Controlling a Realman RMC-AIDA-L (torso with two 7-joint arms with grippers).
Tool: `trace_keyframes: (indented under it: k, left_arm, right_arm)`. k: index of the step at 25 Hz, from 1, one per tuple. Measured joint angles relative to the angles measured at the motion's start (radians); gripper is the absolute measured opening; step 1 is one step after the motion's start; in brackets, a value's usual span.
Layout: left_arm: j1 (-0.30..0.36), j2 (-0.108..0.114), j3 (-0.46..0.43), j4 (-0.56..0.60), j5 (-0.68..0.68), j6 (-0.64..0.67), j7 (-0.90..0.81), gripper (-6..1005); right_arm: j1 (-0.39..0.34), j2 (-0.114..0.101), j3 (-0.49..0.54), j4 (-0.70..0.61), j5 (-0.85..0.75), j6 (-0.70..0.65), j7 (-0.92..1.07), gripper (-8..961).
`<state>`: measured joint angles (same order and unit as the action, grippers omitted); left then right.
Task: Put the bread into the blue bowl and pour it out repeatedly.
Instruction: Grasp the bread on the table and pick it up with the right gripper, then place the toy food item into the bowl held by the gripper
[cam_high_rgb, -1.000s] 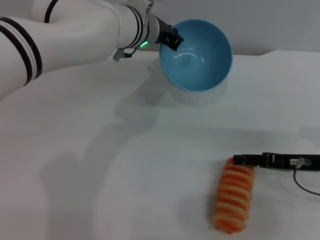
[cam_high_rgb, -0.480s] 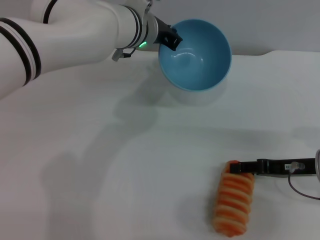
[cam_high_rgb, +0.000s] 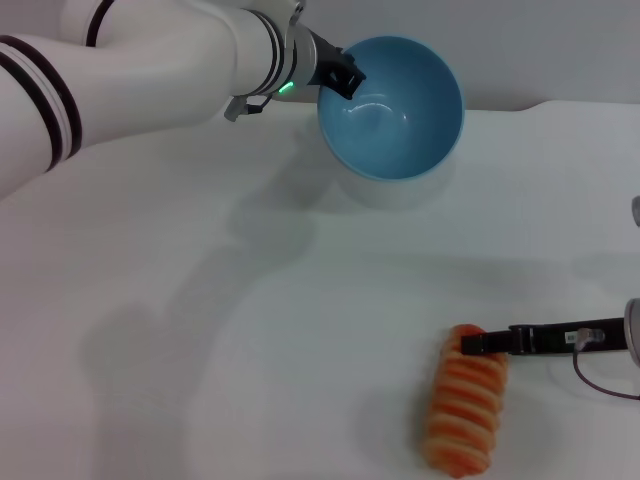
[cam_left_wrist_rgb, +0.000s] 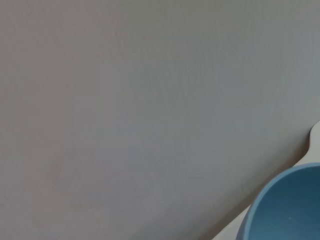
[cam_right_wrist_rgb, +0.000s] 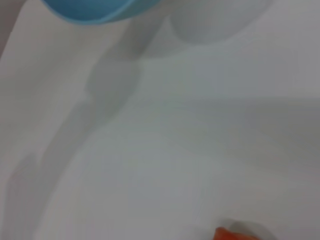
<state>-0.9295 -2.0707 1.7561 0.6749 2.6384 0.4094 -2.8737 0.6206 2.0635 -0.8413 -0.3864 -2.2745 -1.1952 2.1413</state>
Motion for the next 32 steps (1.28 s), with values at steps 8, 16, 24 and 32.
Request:
trace_keyframes:
  k: [8,16,24,32]
  left_arm:
    - [0.008,0.0,0.0,-0.001,0.0,0.0,0.0,-1]
    - [0.016,0.002,-0.003,-0.002,0.0,0.014,-0.001,-2]
    - [-0.003,-0.002,0.013,0.005,0.0,0.154,0.004,-2]
    - [-0.043,-0.005,0.186,0.055,-0.169,0.279,0.004,-1]
  right_arm:
    - [-0.014,0.002,-0.015,-0.087,0.005,-0.064,-0.027,408]
    - [-0.027,0.002,0.008,-0.279,0.013,-0.177,-0.039,325]
    - [-0.027,0.001,0.083,-0.551,0.04,-0.254,-0.04,258]
    - [-0.014,0.003,0.093,-0.619,0.161,-0.174,-0.07,202]
